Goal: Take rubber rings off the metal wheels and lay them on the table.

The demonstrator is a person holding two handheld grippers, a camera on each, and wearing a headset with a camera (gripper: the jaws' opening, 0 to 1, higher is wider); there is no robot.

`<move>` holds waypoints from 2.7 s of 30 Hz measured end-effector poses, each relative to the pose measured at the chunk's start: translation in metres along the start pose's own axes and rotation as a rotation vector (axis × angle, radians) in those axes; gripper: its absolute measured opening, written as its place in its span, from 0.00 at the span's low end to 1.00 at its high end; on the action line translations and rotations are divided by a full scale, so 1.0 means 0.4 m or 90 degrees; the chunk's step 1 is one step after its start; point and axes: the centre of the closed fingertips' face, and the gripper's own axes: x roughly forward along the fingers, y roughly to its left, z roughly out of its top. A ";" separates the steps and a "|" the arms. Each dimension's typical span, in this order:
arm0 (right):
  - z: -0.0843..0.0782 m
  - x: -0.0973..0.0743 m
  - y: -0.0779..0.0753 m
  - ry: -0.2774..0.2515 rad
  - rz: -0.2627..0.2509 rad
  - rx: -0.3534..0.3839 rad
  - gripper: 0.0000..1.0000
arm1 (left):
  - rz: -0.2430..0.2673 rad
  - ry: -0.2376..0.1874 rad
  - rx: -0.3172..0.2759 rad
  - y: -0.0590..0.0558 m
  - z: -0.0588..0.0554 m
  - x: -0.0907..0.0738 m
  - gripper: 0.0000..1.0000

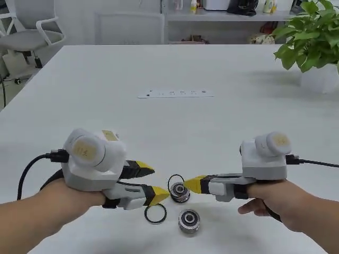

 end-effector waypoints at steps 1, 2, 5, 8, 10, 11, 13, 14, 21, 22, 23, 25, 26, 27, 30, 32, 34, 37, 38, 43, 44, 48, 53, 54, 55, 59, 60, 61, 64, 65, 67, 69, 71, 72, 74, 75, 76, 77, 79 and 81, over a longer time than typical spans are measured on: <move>0.001 0.002 0.004 0.003 0.001 -0.001 0.00 | 0.001 -0.002 0.003 -0.002 -0.001 -0.009 0.42; 0.002 0.003 0.007 0.005 0.002 -0.003 0.00 | 0.001 -0.003 0.003 -0.003 -0.002 -0.015 0.43; 0.001 0.008 0.014 0.015 0.004 -0.010 0.00 | -0.002 -0.006 0.003 -0.010 -0.008 -0.032 0.46; -0.002 0.019 0.026 0.032 0.004 -0.017 0.00 | -0.004 -0.005 0.010 -0.017 -0.019 -0.051 0.48; -0.008 0.025 0.029 0.044 0.003 -0.022 0.00 | -0.004 -0.004 0.014 -0.021 -0.028 -0.062 0.50; -0.011 0.028 0.032 0.051 0.004 -0.024 0.00 | -0.005 -0.004 0.015 -0.022 -0.032 -0.067 0.50; -0.023 0.036 0.039 0.072 0.006 -0.033 0.00 | -0.003 -0.004 0.009 -0.022 -0.040 -0.076 0.51; -0.030 0.039 0.042 0.083 0.008 -0.038 0.00 | -0.001 -0.006 0.001 -0.021 -0.043 -0.081 0.52; -0.059 0.072 0.051 0.134 -0.001 -0.055 0.00 | 0.008 -0.011 -0.011 -0.012 -0.048 -0.096 0.54; -0.063 0.076 0.052 0.142 -0.002 -0.064 0.00 | 0.010 -0.013 -0.015 -0.011 -0.046 -0.098 0.54; -0.066 0.080 0.050 0.148 -0.007 -0.067 0.00 | 0.011 -0.015 -0.016 -0.009 -0.045 -0.099 0.54; -0.071 0.087 0.047 0.155 -0.013 -0.066 0.00 | 0.012 -0.017 -0.015 -0.008 -0.042 -0.100 0.54; -0.073 0.091 0.046 0.159 -0.016 -0.065 0.00 | 0.013 -0.019 -0.015 -0.008 -0.040 -0.100 0.54; -0.075 0.093 0.043 0.163 -0.020 -0.064 0.00 | 0.014 -0.019 -0.016 -0.008 -0.041 -0.100 0.54; -0.082 0.099 0.038 0.173 -0.029 -0.058 0.00 | 0.014 -0.019 -0.017 -0.008 -0.045 -0.101 0.54; -0.084 0.102 0.035 0.176 -0.035 -0.056 0.00 | 0.014 -0.016 -0.017 -0.008 -0.050 -0.102 0.54; -0.089 0.105 0.032 0.182 -0.041 -0.055 0.00 | 0.016 -0.014 -0.019 -0.008 -0.054 -0.104 0.54; -0.097 0.110 0.028 0.191 -0.048 -0.055 0.00 | 0.018 -0.013 -0.020 -0.005 -0.057 -0.106 0.54; -0.099 0.111 0.030 0.193 -0.049 -0.055 0.00 | 0.019 -0.013 -0.021 -0.004 -0.058 -0.107 0.54; -0.103 0.118 0.025 0.200 -0.058 -0.053 0.00 | 0.021 -0.012 -0.022 -0.003 -0.060 -0.109 0.54; -0.104 0.119 0.024 0.201 -0.060 -0.052 0.00 | 0.021 -0.012 -0.023 -0.003 -0.060 -0.109 0.54; -0.108 0.119 0.021 0.207 -0.067 -0.053 0.00 | 0.022 -0.009 -0.023 -0.002 -0.062 -0.108 0.54; -0.106 0.120 0.019 0.204 -0.068 -0.055 0.00 | 0.022 -0.008 -0.024 -0.003 -0.064 -0.108 0.53; -0.105 0.120 0.019 0.203 -0.068 -0.055 0.00 | 0.022 -0.007 -0.024 -0.002 -0.064 -0.107 0.53; -0.104 0.121 0.020 0.202 -0.067 -0.056 0.00 | 0.022 -0.007 -0.024 -0.002 -0.065 -0.107 0.53; -0.106 0.120 0.022 0.203 -0.065 -0.055 0.00 | 0.020 -0.004 -0.024 -0.005 -0.067 -0.106 0.53; -0.107 0.119 0.022 0.203 -0.064 -0.053 0.01 | 0.019 -0.003 -0.024 -0.005 -0.068 -0.106 0.53; -0.109 0.118 0.022 0.204 -0.064 -0.050 0.01 | 0.019 -0.003 -0.024 -0.005 -0.068 -0.106 0.53; -0.112 0.115 0.025 0.207 -0.061 -0.048 0.02 | 0.018 -0.001 -0.025 -0.005 -0.070 -0.107 0.53; -0.111 0.113 0.027 0.206 -0.059 -0.048 0.03 | 0.017 0.000 -0.025 -0.005 -0.070 -0.107 0.53; -0.109 0.111 0.032 0.205 -0.055 -0.047 0.03 | 0.016 0.002 -0.024 -0.006 -0.072 -0.107 0.53; -0.106 0.108 0.035 0.204 -0.052 -0.045 0.05 | 0.014 0.003 -0.026 -0.007 -0.073 -0.106 0.53; -0.102 0.105 0.038 0.201 -0.050 -0.044 0.06 | 0.013 0.005 -0.026 -0.008 -0.074 -0.105 0.53; -0.101 0.103 0.039 0.200 -0.049 -0.043 0.07 | 0.011 0.006 -0.026 -0.009 -0.074 -0.105 0.53; -0.098 0.097 0.041 0.198 -0.048 -0.041 0.07 | 0.010 0.007 -0.026 -0.010 -0.074 -0.104 0.53; -0.097 0.096 0.041 0.197 -0.047 -0.041 0.08 | 0.008 0.008 -0.025 -0.011 -0.074 -0.103 0.53; -0.094 0.092 0.043 0.194 -0.046 -0.040 0.09 | 0.008 0.008 -0.025 -0.012 -0.073 -0.103 0.53; -0.091 0.089 0.043 0.191 -0.046 -0.039 0.09 | 0.006 0.009 -0.025 -0.012 -0.073 -0.102 0.53; -0.081 0.081 0.043 0.183 -0.047 -0.041 0.10 | 0.004 0.010 -0.025 -0.013 -0.073 -0.100 0.53; -0.069 0.073 0.037 0.173 -0.048 -0.039 0.11 | 0.003 0.012 -0.025 -0.013 -0.074 -0.098 0.53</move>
